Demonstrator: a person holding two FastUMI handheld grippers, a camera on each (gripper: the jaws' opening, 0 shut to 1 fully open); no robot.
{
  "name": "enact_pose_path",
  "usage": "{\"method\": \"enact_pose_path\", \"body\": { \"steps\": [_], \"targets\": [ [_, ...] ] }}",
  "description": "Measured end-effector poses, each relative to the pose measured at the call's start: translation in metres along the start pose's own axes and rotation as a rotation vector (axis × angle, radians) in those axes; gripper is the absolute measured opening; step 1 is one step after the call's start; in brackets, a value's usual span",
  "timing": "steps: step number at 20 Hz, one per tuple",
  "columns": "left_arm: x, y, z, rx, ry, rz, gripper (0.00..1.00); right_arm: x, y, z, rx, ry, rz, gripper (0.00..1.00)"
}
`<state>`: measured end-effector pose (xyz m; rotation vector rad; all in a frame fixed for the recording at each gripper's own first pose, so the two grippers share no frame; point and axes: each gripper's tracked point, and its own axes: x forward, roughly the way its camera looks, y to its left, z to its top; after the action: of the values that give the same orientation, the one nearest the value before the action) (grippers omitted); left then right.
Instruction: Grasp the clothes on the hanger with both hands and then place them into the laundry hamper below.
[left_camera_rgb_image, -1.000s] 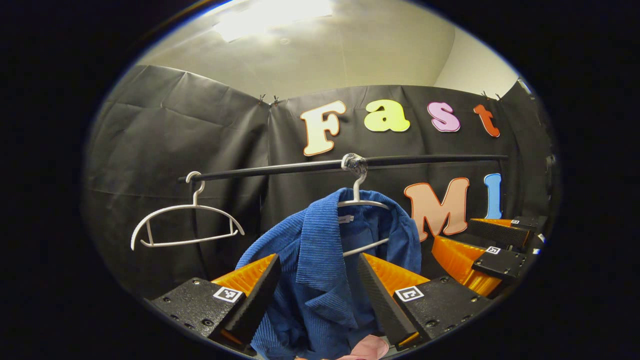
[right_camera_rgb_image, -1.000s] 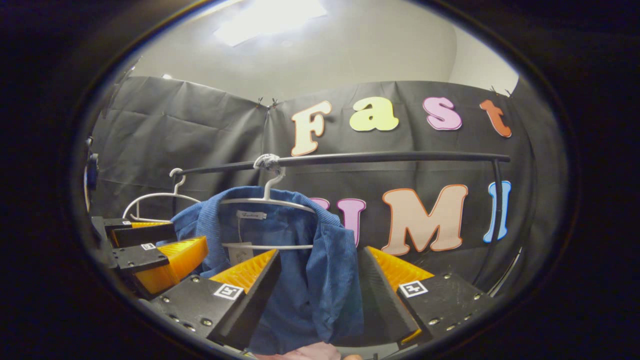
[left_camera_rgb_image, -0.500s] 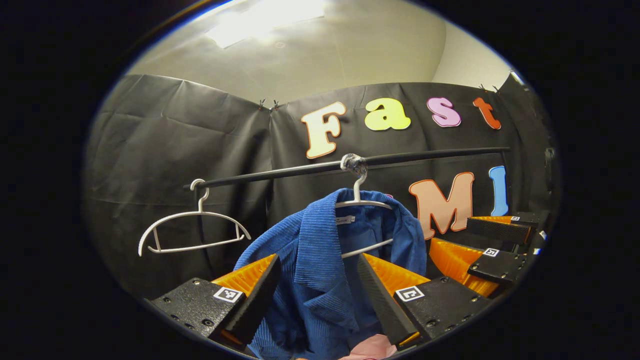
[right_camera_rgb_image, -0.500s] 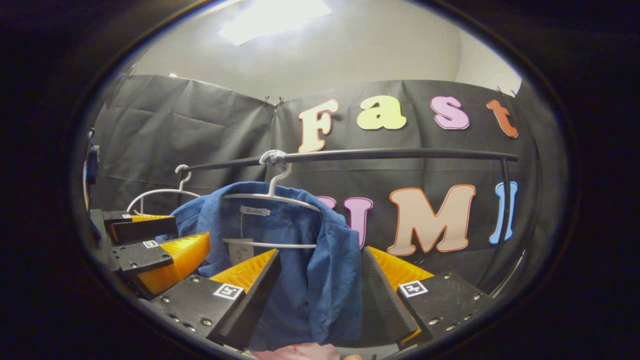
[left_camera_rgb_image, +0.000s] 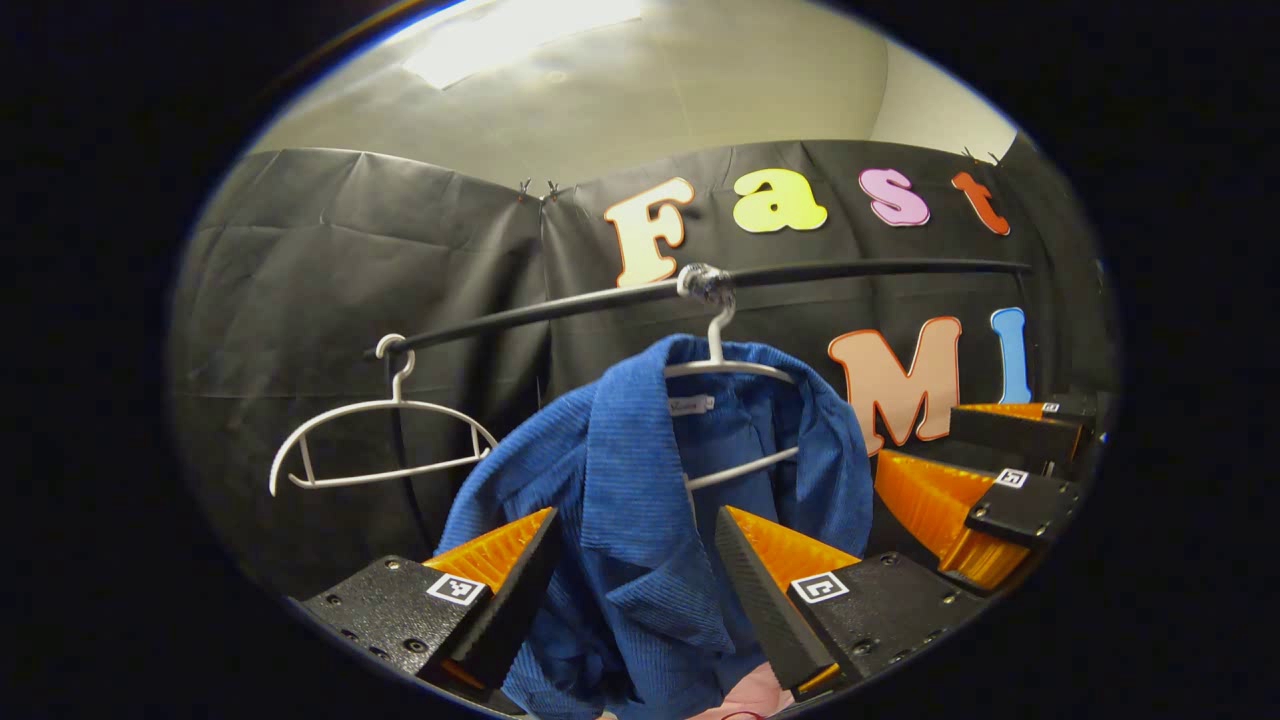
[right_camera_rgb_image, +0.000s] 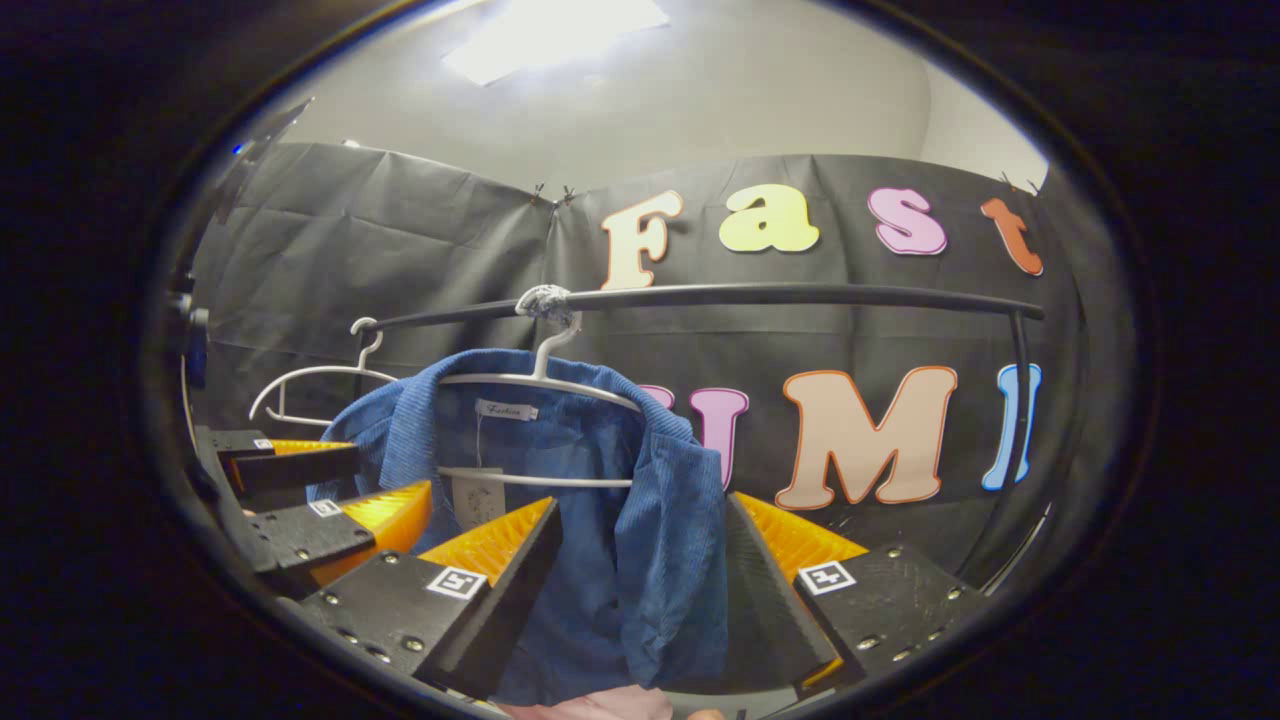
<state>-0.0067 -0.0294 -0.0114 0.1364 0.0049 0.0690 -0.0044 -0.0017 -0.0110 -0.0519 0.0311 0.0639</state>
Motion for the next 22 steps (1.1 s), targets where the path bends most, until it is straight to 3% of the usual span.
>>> {"method": "enact_pose_path", "body": {
  "steps": [7,11,14,20,22],
  "targets": [
    [0.02,-0.011,-0.045,0.01,0.08,0.066,0.96,0.011,-0.012,-0.008,-0.018,0.023,0.031,0.98],
    [0.034,0.002,-0.053,0.012,0.087,0.125,0.87,0.023,-0.017,-0.014,-0.018,0.029,0.06,0.98],
    [0.038,0.007,-0.06,-0.006,0.102,0.134,0.67,0.032,-0.015,-0.021,-0.029,0.038,0.087,0.98],
    [0.038,0.012,-0.06,-0.001,0.112,0.109,0.11,0.061,-0.015,-0.039,-0.045,0.049,0.104,0.98],
    [0.033,0.011,-0.057,0.013,0.116,0.087,0.04,0.073,-0.019,-0.046,-0.051,0.069,0.087,0.98]
  ]
}}
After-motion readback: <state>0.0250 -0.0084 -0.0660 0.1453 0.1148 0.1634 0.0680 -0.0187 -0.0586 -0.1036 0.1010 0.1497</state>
